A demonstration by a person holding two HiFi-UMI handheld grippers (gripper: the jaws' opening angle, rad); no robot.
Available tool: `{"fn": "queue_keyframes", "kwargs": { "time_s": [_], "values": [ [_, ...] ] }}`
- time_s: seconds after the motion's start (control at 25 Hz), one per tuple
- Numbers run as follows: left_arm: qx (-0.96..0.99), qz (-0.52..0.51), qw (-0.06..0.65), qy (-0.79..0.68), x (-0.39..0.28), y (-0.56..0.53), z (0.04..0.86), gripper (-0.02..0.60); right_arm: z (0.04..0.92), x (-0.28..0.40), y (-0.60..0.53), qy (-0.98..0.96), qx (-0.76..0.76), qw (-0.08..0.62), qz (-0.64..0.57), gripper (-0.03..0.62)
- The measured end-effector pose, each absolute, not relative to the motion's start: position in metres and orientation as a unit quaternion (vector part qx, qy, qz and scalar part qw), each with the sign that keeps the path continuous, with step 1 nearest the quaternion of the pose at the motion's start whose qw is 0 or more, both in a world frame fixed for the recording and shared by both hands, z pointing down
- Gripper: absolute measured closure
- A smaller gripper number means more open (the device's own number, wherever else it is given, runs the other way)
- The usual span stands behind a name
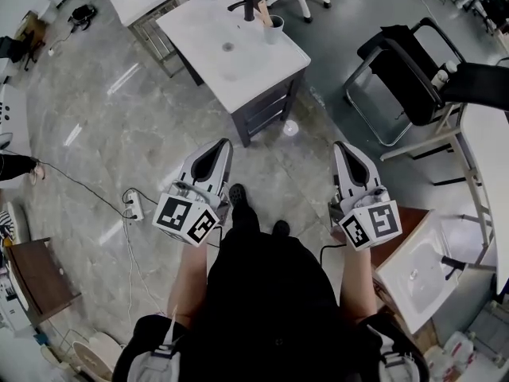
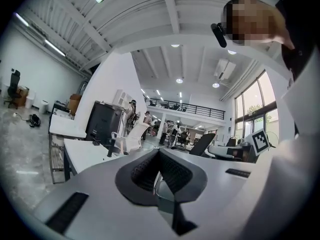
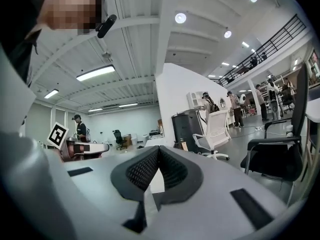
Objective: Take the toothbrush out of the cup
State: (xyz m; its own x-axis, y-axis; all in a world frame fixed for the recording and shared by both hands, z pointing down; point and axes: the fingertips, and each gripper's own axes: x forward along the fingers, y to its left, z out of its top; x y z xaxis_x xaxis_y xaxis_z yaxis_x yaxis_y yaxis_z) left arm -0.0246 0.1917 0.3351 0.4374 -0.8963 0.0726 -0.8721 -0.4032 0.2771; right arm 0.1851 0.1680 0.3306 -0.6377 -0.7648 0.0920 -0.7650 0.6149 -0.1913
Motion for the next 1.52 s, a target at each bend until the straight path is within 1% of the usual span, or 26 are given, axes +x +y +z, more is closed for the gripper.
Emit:
{"fn": "queue_keyframes", "kwargs": {
  "time_s": [0.36, 0.76, 1.2, 1.52],
  "values": [
    [0.848, -0.028, 0.132, -0.512, -0.096, 0.142, 0.334, 0.566, 0.326, 0.094, 0.119, -0.905, 0.415, 0.013, 0.095, 0.563],
    [0.862, 0.000, 0.114, -0.493, -0.146, 0.111, 0.338, 0.566, 0.332, 0.032, 0.093, -0.897, 0.432, 0.037, 0.090, 0.563],
    [0.871, 0.009, 0.140, -0.471, -0.155, 0.096, 0.353, 0.566, 0.349, 0.017, 0.088, -0.889, 0.439, 0.079, 0.104, 0.563],
    [0.877, 0.004, 0.145, -0.458, -0.142, 0.070, 0.357, 0.566, 0.359, 0.013, 0.049, -0.895, 0.427, 0.078, 0.106, 0.562]
  ]
}}
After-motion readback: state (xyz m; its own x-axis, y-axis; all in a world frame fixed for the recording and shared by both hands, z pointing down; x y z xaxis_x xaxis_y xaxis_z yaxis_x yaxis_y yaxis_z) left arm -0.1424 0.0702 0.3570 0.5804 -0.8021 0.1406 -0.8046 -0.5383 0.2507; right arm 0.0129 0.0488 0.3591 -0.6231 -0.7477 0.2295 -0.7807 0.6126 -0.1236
